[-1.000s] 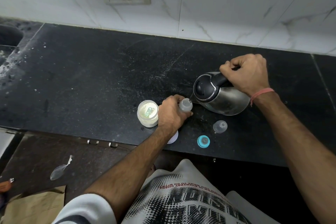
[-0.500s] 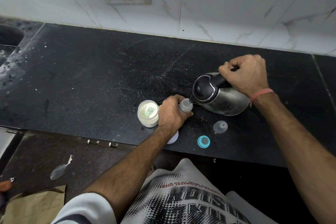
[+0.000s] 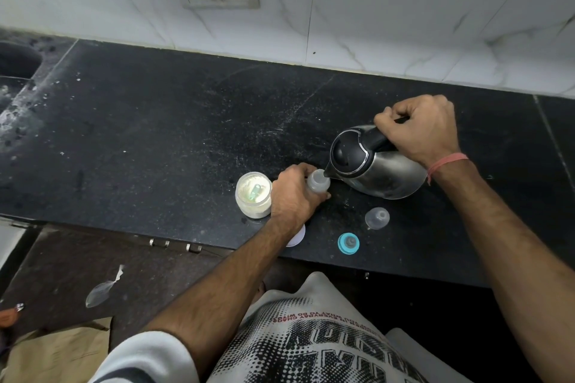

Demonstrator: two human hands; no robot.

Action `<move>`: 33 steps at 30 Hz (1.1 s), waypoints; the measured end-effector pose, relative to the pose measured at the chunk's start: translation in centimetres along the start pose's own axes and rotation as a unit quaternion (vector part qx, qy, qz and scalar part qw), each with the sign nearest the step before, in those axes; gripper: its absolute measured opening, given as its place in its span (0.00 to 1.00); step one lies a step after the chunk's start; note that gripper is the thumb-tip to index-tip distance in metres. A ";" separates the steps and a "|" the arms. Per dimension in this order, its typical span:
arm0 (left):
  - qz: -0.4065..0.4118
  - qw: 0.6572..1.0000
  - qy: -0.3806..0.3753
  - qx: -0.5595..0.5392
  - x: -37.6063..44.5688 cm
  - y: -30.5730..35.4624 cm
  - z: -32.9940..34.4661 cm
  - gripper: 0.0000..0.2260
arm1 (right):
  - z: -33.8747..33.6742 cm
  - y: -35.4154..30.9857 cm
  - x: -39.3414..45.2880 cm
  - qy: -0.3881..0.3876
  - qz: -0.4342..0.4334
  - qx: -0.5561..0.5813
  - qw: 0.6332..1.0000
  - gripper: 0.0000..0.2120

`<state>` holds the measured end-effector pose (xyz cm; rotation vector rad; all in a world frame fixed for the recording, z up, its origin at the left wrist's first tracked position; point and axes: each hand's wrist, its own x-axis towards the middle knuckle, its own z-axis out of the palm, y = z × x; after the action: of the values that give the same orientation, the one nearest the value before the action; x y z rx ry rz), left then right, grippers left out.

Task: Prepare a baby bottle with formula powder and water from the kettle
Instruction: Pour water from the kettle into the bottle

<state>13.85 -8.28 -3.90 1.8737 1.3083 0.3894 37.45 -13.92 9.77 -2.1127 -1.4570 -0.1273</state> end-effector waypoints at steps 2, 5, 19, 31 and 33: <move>-0.002 1.000 0.000 0.001 0.0 0.0 0.0 0.25 | 0.0 0.0 0.0 0.004 0.001 0.002 1.000 0.23; -0.003 1.000 0.000 0.000 -0.1 0.1 -0.1 0.24 | -0.1 0.2 0.0 0.004 0.008 0.014 1.000 0.23; -0.003 1.000 0.020 -0.011 -0.7 0.5 -0.1 0.26 | 0.2 6.0 -1.4 0.111 0.250 0.247 0.930 0.23; -0.020 0.999 0.011 -0.030 -0.6 0.5 0.0 0.23 | 4.6 4.3 1.7 0.143 0.319 0.382 0.855 0.23; -0.022 0.999 0.010 -0.024 -0.6 0.5 0.0 0.23 | 5.4 4.1 2.3 0.142 0.320 0.396 0.849 0.24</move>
<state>13.90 -8.88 -3.41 1.8024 1.3383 0.4138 40.74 -10.33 4.59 -1.6520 -0.4293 0.3489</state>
